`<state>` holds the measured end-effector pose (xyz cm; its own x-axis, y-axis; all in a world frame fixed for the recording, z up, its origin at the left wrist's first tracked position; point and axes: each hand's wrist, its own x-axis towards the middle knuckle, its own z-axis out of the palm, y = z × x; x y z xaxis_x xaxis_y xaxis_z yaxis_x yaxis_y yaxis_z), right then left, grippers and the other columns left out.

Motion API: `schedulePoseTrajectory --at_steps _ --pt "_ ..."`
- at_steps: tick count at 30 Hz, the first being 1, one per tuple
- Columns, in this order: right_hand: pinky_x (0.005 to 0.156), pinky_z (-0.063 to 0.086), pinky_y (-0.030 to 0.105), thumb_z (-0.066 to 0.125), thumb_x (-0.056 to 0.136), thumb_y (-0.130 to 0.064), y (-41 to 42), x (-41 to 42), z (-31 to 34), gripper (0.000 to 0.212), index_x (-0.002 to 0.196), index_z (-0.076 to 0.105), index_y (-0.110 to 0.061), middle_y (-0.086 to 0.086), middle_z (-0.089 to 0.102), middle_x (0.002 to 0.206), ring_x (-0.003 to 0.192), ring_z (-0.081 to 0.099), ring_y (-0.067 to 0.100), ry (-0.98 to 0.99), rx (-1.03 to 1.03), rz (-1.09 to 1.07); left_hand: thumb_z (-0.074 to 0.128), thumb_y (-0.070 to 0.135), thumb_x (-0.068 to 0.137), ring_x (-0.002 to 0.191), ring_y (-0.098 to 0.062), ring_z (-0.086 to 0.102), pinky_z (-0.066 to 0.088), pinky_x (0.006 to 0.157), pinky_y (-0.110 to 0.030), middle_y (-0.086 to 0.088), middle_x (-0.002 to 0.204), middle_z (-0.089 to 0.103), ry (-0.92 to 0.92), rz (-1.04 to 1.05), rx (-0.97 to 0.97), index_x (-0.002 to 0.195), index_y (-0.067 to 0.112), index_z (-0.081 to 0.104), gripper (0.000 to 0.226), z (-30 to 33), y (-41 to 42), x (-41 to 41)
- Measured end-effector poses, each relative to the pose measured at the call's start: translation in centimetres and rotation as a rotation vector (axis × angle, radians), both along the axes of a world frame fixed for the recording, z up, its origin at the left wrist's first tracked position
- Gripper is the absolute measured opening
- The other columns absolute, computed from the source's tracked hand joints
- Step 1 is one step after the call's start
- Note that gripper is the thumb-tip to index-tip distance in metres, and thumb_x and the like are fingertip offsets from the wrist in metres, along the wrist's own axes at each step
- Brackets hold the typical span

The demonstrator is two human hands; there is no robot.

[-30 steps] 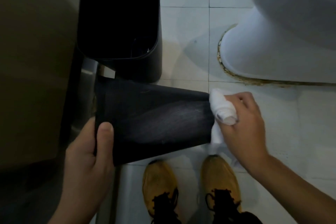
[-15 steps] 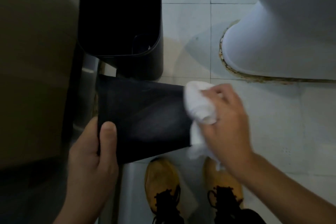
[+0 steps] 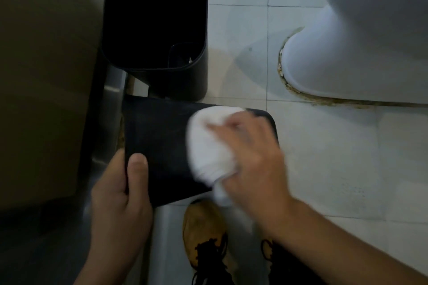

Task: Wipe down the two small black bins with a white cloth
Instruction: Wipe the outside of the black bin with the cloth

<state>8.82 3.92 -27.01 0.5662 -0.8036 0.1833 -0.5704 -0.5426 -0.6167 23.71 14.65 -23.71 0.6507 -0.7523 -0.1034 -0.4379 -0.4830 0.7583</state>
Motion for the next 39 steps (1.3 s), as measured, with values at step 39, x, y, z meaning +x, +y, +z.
schedulePoseTrajectory --at_steps 39 --pt "0.08 0.052 0.015 0.06 0.088 -0.022 -1.0 -0.4 6.8 0.026 0.108 0.073 -0.034 -0.023 0.07 0.088 0.082 0.066 -0.006 -0.566 0.767 0.236 0.042 0.033 0.092 0.081 0.016 0.058 0.044 0.065 -0.004 0.039 0.086 0.062 0.032 0.028 -0.037 0.093 0.059 0.057 0.029 0.4 -0.9 -0.6"
